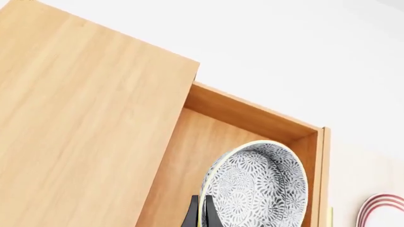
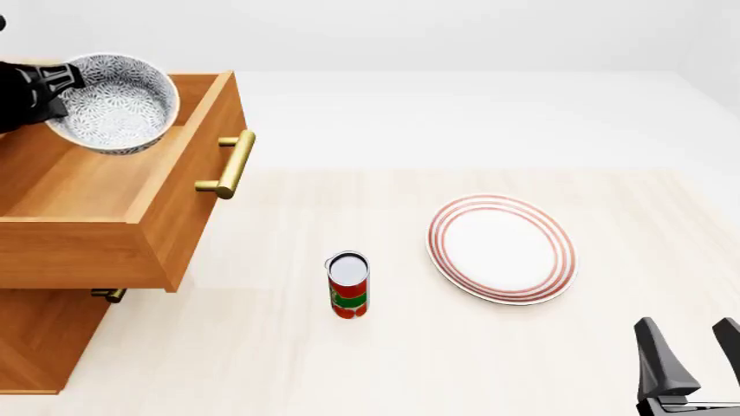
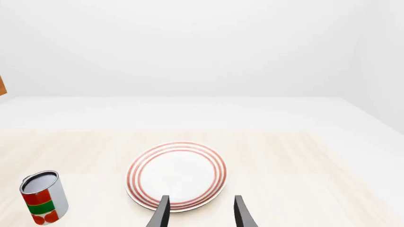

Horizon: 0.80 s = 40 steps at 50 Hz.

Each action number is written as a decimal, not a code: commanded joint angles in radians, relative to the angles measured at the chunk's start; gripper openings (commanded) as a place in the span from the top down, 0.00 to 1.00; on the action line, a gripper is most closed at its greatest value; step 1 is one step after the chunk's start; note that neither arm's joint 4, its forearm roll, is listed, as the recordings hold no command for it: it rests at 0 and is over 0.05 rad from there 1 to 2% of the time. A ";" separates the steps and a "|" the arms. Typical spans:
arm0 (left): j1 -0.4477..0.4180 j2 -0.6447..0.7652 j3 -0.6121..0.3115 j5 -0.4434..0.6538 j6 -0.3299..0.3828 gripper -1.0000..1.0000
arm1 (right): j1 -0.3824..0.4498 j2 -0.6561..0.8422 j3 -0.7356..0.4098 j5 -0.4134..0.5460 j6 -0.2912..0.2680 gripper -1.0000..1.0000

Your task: Put the bowl in the top drawer of the cabinet.

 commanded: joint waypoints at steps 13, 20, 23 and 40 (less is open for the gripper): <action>0.024 0.036 0.012 -0.030 -0.001 1.00 | 0.002 0.000 0.000 -0.001 0.001 0.00; 0.023 0.040 0.022 -0.038 -0.002 1.00 | 0.002 0.000 0.000 -0.001 0.001 0.00; 0.024 0.045 0.017 -0.037 0.000 1.00 | 0.002 0.000 0.000 -0.001 0.001 0.00; 0.031 0.049 0.026 -0.047 -0.001 1.00 | 0.002 0.000 0.000 -0.001 0.001 0.00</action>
